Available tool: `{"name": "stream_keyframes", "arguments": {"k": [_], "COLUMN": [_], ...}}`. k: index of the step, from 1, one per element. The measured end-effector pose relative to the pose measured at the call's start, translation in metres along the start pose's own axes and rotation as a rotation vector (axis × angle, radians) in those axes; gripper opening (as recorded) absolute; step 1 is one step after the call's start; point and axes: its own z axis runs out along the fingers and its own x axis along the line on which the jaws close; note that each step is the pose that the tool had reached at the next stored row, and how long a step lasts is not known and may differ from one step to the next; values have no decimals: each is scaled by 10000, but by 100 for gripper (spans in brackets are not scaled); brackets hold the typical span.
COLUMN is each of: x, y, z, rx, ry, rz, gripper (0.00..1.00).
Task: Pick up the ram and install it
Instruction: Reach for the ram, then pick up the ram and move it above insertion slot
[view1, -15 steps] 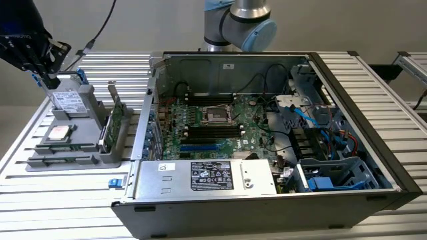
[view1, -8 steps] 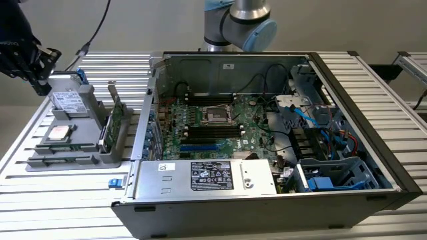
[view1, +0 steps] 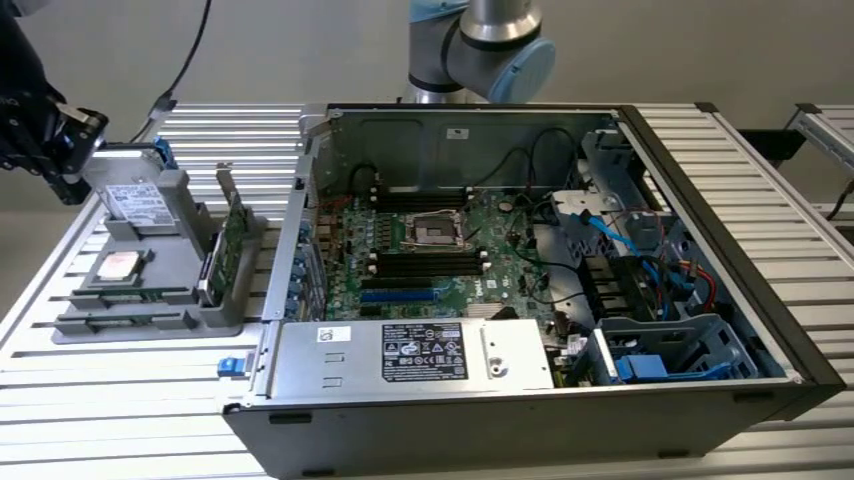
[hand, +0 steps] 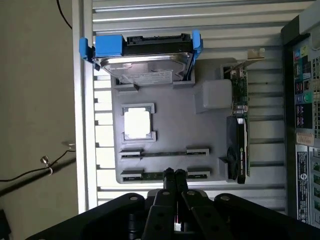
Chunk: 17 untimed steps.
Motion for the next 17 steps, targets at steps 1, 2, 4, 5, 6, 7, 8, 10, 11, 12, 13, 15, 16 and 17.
{"name": "stream_keyframes", "arguments": {"k": [1, 2, 4, 5, 6, 7, 8, 10, 11, 12, 13, 15, 16, 17], "x": [-1, -2, -1, -1, -1, -1, -1, -1, -1, -1, -1, -1, -1, -1], "y": [-19, -35, -40, -40, -40, -41, -41, -41, -41, -41, -41, -41, -41, -41], "z": [0, 0, -1, -1, 0, -1, -1, -1, -1, 0, -1, -1, -1, -1], "rx": [-13, -26, -45, -47, -47, -45, -44, -44, -44, -44, -43, -43, -43, -43], "ry": [2, 4, 6, 2, 2, 4, 6, 6, 6, 6, 7, 7, 8, 8], "rz": [-15, -31, -47, -52, -57, -78, -99, -108, -111, -116, -119, -128, -131, -132], "gripper": [10, 10, 10, 10, 10, 10, 10, 10, 10, 10, 10, 10, 10, 10]}}
